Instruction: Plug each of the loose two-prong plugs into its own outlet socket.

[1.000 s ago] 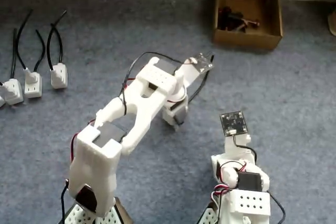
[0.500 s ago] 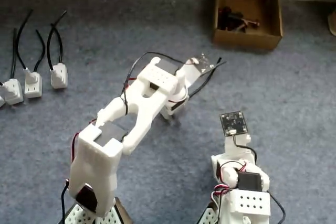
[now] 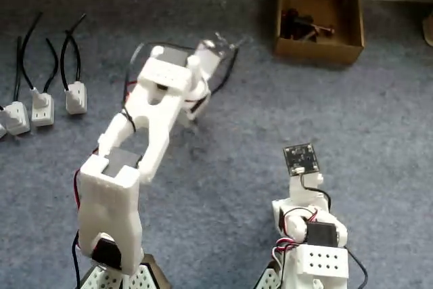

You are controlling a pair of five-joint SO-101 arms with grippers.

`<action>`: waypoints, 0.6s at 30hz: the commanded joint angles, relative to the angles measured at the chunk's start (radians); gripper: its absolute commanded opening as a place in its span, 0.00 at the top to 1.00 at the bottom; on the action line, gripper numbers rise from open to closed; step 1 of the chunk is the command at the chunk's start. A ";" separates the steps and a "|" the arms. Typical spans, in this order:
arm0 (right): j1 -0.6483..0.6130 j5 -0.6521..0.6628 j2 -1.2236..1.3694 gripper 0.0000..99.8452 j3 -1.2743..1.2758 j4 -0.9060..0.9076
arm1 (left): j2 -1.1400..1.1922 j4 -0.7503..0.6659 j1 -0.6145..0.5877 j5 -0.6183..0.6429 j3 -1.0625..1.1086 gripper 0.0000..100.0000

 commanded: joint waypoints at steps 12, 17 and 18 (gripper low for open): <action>0.007 -0.011 0.001 0.99 0.012 0.001 | -0.007 0.061 -0.381 -0.006 -0.231 0.99; 0.007 -0.011 0.001 0.99 0.012 0.007 | -0.004 -0.021 -0.453 -0.006 -0.203 0.99; 0.007 -0.011 0.001 0.99 0.012 0.007 | -0.004 -0.043 -0.463 -0.006 -0.186 0.99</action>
